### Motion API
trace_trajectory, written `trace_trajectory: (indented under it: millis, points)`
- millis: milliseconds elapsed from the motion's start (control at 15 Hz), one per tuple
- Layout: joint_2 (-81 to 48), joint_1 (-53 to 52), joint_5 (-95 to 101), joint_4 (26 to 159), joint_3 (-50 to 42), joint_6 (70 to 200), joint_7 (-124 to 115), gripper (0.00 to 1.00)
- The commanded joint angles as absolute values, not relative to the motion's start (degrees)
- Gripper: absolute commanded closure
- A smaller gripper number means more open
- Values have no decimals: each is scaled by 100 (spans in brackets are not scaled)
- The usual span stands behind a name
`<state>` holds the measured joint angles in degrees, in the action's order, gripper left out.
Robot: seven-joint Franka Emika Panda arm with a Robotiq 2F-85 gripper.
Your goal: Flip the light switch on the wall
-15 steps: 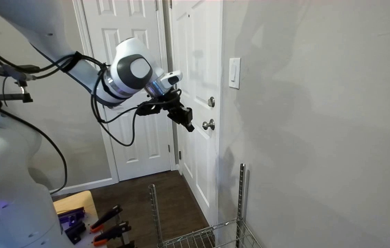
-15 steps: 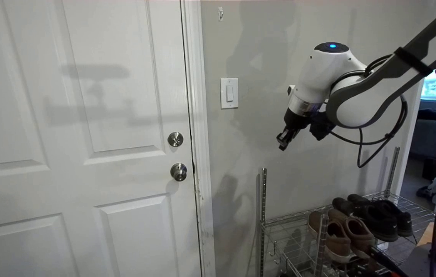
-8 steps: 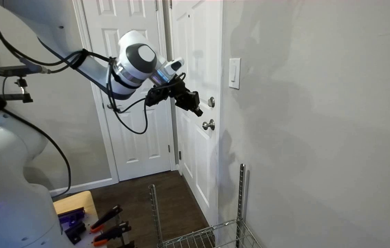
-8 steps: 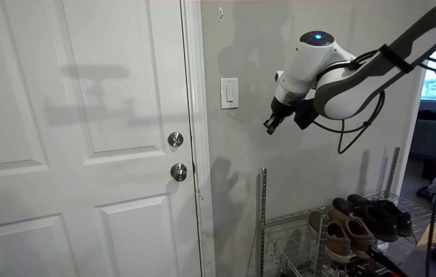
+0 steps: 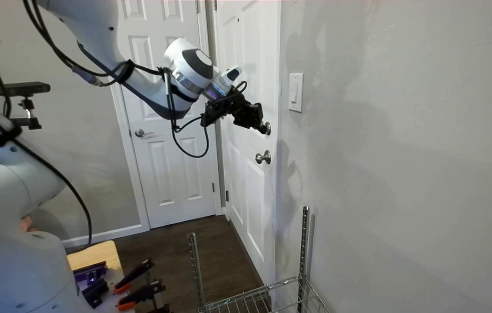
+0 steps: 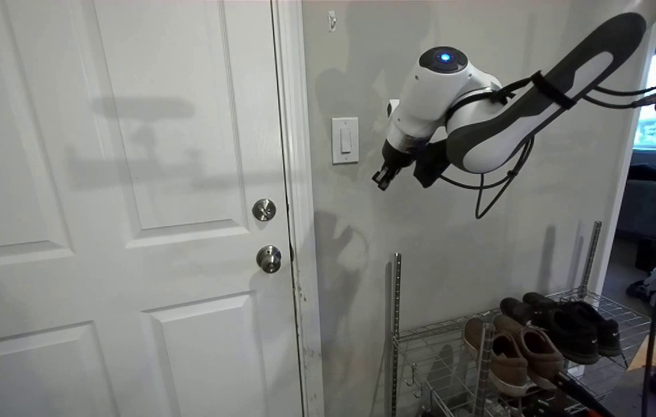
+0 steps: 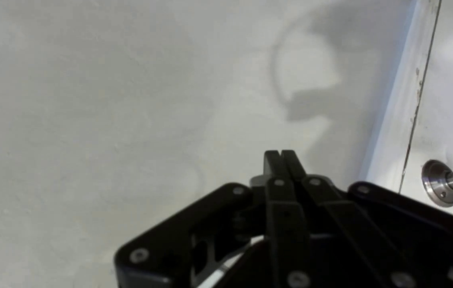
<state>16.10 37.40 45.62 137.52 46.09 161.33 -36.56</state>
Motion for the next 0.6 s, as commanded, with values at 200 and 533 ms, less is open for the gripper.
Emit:
trace_trajectory:
  millis: [200,533]
  points:
    - [1173,4733,6200,12955,5623,16196,-4965,95]
    - [792,5430,7736,12425,6304,15968,-6091,94]
